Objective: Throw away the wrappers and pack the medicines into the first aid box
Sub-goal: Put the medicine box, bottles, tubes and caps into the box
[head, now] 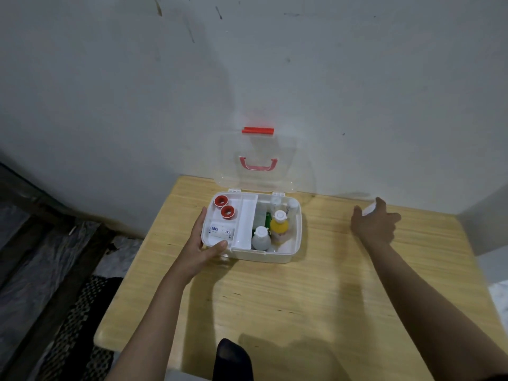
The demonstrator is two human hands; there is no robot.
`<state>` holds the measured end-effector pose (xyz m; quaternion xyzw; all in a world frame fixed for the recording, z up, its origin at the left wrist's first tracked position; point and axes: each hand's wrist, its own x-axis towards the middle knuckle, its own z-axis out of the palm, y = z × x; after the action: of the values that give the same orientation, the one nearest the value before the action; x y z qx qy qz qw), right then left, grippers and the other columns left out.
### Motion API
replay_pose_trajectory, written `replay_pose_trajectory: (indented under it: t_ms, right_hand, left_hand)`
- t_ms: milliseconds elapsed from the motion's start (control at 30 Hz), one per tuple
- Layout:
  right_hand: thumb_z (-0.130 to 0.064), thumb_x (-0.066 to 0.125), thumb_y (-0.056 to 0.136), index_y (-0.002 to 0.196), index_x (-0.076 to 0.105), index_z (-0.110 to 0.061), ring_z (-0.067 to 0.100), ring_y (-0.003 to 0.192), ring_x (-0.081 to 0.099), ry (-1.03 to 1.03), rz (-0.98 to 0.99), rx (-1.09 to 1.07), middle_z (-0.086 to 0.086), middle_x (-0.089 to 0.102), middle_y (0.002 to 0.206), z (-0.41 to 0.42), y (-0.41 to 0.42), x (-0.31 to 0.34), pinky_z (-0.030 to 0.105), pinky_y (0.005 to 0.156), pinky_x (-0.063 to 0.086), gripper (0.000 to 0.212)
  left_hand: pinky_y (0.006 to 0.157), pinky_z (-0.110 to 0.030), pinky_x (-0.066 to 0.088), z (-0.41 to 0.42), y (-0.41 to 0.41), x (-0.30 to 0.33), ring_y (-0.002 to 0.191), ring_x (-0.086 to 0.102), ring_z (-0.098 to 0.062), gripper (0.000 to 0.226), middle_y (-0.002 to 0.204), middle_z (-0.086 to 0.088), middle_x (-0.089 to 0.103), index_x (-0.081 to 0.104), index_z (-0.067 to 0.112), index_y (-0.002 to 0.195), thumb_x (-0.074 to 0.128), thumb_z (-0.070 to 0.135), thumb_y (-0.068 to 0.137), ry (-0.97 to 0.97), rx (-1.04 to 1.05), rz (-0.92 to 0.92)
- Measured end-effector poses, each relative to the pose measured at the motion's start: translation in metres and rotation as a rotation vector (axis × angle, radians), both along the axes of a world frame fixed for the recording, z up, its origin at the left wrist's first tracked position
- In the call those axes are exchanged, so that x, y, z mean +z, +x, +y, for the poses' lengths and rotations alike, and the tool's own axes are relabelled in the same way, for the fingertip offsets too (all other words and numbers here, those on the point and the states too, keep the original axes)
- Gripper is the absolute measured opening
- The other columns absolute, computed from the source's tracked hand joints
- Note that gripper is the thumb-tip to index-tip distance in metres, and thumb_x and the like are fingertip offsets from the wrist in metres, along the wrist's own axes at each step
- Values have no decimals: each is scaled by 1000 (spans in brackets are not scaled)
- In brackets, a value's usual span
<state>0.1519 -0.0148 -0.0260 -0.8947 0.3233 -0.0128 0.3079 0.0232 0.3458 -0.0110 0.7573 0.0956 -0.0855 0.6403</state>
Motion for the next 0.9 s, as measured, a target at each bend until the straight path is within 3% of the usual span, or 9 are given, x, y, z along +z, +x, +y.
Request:
replay_pose_trajectory:
  t_ms: [167, 267, 333, 433, 500, 567, 733, 800, 900]
  right_hand:
    - [-20, 57, 83, 132, 41, -17, 35, 92, 53, 192, 0, 16, 22, 40, 132, -1, 4, -6, 35, 78, 42, 52]
    - [-18, 60, 80, 127, 48, -16, 35, 106, 57, 317, -148, -6, 19, 53, 126, 9, -7, 5, 31, 78, 43, 49]
    - [-18, 62, 80, 126, 51, -16, 29, 101, 61, 382, -286, 39, 15, 60, 115, 26, -25, 22, 30, 77, 45, 47]
    - [-24, 67, 80, 125, 53, -23, 18, 86, 66, 457, -386, 192, 5, 62, 109, 63, -57, 57, 32, 73, 54, 47]
    - [-25, 69, 80, 125, 54, -25, 11, 71, 66, 491, -388, 352, 0, 61, 104, 91, -74, 81, 23, 62, 54, 47]
    - [-26, 70, 80, 125, 55, -25, 10, 69, 64, 487, -378, 512, -1, 60, 103, 122, -83, 99, 15, 58, 47, 48]
    - [-32, 63, 82, 132, 49, -20, 22, 101, 58, 207, -240, 834, 8, 53, 117, 188, -74, 106, 31, 83, 48, 53]
    - [-33, 61, 83, 127, 52, -16, 30, 102, 58, 36, -163, 892, 13, 54, 115, 206, -65, 98, 41, 84, 51, 48]
    - [-31, 59, 82, 114, 56, -13, 34, 100, 57, -209, -46, 925, 14, 57, 108, 220, -57, 86, 40, 78, 49, 37]
  left_hand:
    - [95, -17, 41, -1, 0, 1, 120, 41, 19, 101, 139, 36, 33, 16, 49, 144, 76, 46, 63, -2, 15, 8]
    - [99, -22, 40, -1, 0, 1, 122, 41, 16, 97, 138, 36, 35, 18, 53, 141, 76, 45, 63, -2, 12, 12]
    - [103, -28, 40, -1, 0, 1, 127, 41, 8, 99, 141, 31, 37, 19, 50, 144, 77, 45, 64, 2, 9, 11]
    - [106, -34, 40, 1, 0, 0, 130, 42, 1, 101, 143, 25, 39, 17, 47, 146, 77, 46, 64, 11, 1, 9]
    - [107, -38, 40, 2, 0, 0, 130, 42, -1, 101, 145, 23, 38, 17, 46, 146, 77, 48, 64, 24, -5, 7]
    - [108, -40, 39, 2, -1, 0, 131, 41, -2, 101, 145, 23, 37, 16, 46, 146, 77, 48, 65, 41, -10, 3]
    - [105, -34, 40, 1, 1, 2, 128, 39, -2, 98, 137, 36, 32, 13, 44, 147, 76, 47, 72, 82, -41, -13]
    - [99, -25, 38, 1, 0, 3, 122, 37, 4, 93, 127, 44, 27, 11, 41, 148, 73, 38, 79, 103, -40, -19]
    - [92, -11, 36, 2, -1, 3, 115, 36, 20, 92, 122, 50, 24, 10, 38, 149, 71, 31, 81, 91, -33, -23]
